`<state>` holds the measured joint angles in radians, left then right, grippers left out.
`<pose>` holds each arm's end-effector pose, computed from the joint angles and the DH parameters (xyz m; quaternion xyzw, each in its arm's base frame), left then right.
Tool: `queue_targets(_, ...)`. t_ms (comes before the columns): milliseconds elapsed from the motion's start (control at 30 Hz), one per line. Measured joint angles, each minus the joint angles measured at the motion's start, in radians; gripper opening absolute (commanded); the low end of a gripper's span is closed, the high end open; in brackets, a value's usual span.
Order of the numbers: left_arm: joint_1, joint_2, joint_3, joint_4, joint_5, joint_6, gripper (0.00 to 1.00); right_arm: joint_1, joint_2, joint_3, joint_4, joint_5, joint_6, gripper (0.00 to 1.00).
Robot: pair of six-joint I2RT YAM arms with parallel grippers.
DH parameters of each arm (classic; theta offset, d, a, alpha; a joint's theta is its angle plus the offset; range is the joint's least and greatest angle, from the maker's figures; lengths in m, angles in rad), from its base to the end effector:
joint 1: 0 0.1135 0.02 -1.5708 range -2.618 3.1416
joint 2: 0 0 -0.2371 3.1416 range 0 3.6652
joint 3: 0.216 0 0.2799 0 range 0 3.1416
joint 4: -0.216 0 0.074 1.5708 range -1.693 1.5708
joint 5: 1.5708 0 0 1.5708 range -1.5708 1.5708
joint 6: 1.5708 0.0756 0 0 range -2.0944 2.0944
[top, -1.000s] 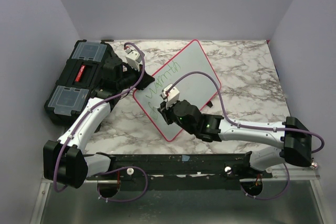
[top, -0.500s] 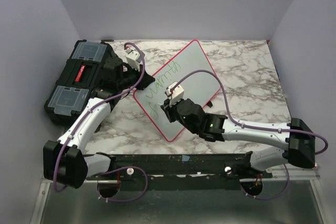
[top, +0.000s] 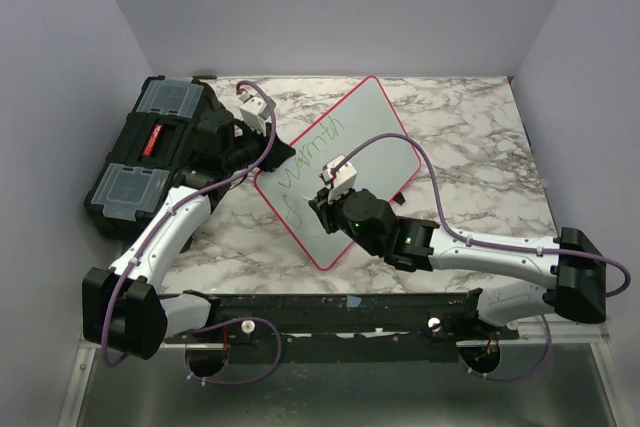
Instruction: Write a sentence on the whiteboard
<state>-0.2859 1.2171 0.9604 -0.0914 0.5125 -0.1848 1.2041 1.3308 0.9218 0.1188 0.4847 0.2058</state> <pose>0.3244 -0.1340 0.2768 0.1853 0.7838 -0.3313 0.4915 0.1667 0.3359 0.2498 -0.2468 0.7521 0.2292 0.5664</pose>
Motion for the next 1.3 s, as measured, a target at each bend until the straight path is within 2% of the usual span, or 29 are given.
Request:
queue_targets(467,-0.003,-0.005,0.0,-0.002,0.0,0.0,0.0,0.0,0.048,0.0,0.002,0.0,0.003,0.01)
queue_targets(1300,0.0,-0.005,-0.003,-0.002,-0.001,0.002,0.0,0.0,0.035,-0.045,0.008,-0.002,0.016,0.01)
